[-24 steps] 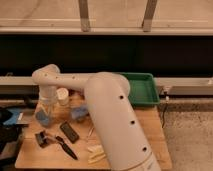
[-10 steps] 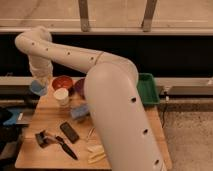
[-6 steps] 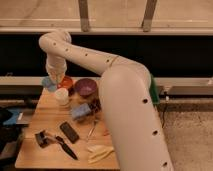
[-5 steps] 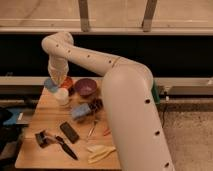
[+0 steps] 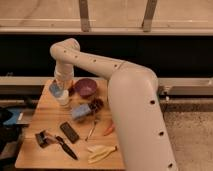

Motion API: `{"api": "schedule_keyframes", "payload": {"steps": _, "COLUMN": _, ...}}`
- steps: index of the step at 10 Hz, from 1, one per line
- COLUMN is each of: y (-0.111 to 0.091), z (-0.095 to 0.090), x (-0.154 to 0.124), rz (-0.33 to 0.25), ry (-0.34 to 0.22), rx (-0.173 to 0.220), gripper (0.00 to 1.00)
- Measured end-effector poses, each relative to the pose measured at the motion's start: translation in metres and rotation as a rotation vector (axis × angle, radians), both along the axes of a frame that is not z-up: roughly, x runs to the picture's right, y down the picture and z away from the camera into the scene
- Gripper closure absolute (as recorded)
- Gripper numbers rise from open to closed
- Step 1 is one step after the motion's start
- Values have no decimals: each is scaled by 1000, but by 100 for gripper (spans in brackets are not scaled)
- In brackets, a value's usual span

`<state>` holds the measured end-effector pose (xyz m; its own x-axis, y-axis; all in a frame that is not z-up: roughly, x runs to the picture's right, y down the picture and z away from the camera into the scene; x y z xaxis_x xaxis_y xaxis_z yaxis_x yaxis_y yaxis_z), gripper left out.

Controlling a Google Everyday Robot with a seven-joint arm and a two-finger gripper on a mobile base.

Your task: Stack cups on top of each other

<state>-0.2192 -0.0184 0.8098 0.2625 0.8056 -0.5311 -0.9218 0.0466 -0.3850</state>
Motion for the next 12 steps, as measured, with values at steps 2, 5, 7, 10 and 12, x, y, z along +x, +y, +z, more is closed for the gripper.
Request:
{"api": "schedule_keyframes", "payload": {"steps": 2, "y": 3, "z": 3, "x": 2, "rz": 22, "ry": -6, "rx": 1, "gripper": 27}}
{"api": "schedule_keyframes", "payload": {"steps": 5, "y": 7, "z": 8, "x": 12, "rz": 79, "ry": -24, "rx": 14, "gripper": 21}}
{"api": "schedule_keyframes", "payload": {"steps": 7, "y": 8, "z": 8, "x": 12, "rz": 85, "ry": -28, "rx": 18, "gripper": 21}}
{"api": "schedule_keyframes", "payload": {"steps": 10, "y": 8, "z": 8, "x": 12, "rz": 85, "ry": -28, "rx": 17, "gripper": 21}}
{"api": "schedule_keyframes", "payload": {"steps": 12, "y": 8, "z": 7, "x": 10, "rz": 83, "ry": -30, "rx": 17, "gripper": 21}}
